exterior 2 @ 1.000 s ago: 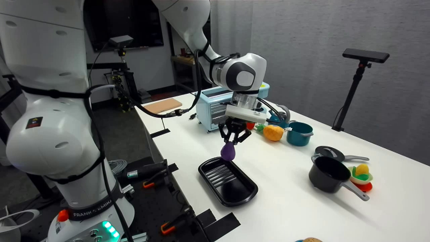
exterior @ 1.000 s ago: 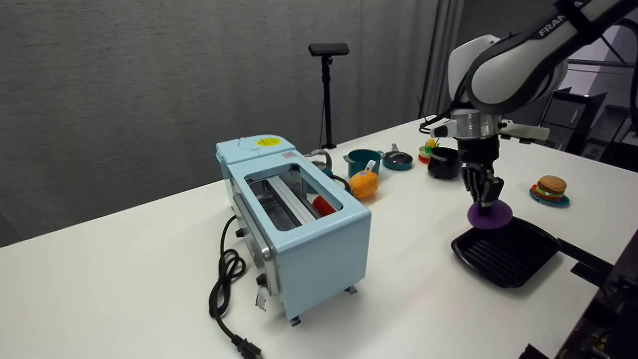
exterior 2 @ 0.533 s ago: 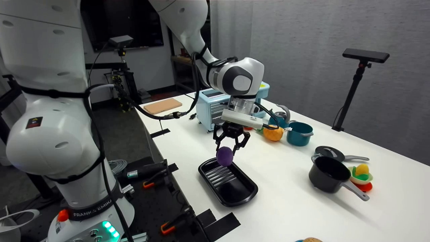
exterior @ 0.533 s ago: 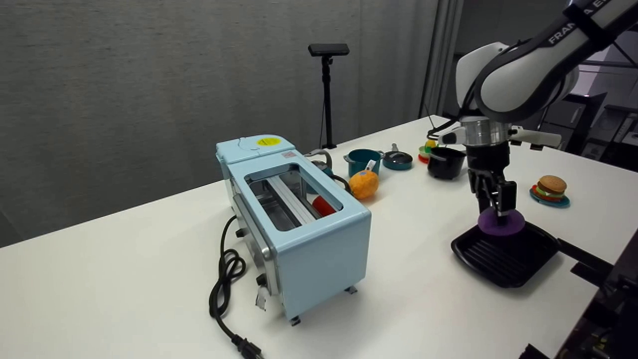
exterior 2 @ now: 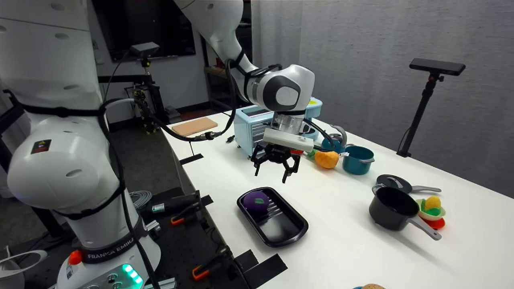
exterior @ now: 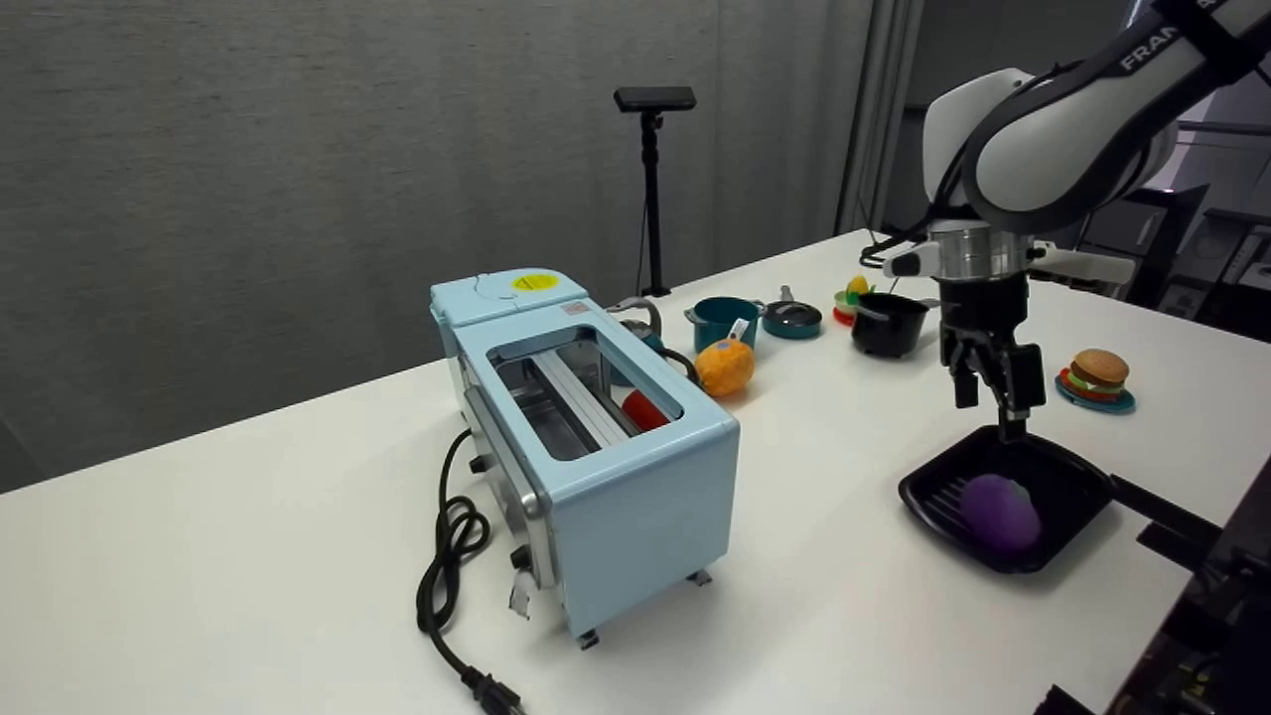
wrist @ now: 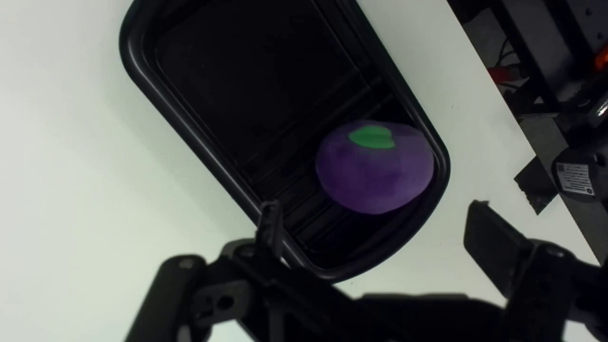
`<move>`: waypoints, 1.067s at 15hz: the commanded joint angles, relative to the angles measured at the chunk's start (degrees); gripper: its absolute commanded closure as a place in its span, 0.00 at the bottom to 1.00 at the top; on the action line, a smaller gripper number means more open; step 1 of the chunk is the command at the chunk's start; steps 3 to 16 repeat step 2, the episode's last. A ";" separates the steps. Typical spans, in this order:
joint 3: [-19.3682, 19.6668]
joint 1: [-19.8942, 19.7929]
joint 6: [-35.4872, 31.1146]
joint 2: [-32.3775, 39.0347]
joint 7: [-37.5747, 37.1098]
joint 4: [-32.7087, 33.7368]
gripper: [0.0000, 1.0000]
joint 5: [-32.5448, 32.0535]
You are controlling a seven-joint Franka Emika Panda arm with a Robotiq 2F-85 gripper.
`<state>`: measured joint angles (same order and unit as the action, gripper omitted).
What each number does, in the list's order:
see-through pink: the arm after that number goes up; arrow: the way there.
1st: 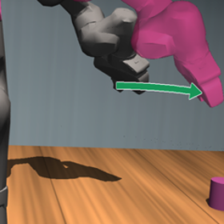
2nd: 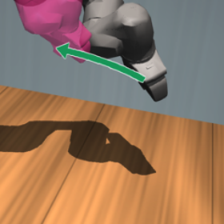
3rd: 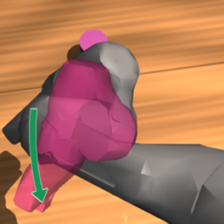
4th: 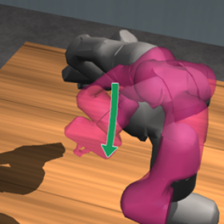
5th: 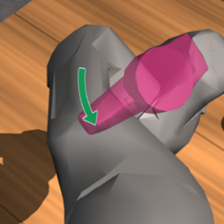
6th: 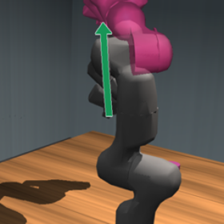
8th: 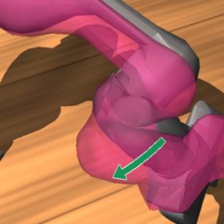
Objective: Put the purple plush toy on the oven tray
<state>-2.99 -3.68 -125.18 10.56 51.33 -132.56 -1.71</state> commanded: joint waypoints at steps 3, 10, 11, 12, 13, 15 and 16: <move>0.38 0.38 0.07 -0.44 -0.01 -0.01 0.00 0.08; 0.38 0.38 0.07 -0.44 -0.01 -0.01 0.00 0.08; 0.38 0.38 0.07 -0.44 -0.01 -0.01 0.00 0.08; 0.38 0.38 0.07 -0.44 -0.01 -0.01 0.00 0.08; 0.38 0.38 0.07 -0.44 -0.01 -0.01 0.00 0.08; 0.38 0.38 0.07 -0.44 -0.01 -0.01 0.00 0.08; 0.38 0.38 0.07 -0.44 -0.01 -0.01 0.00 0.08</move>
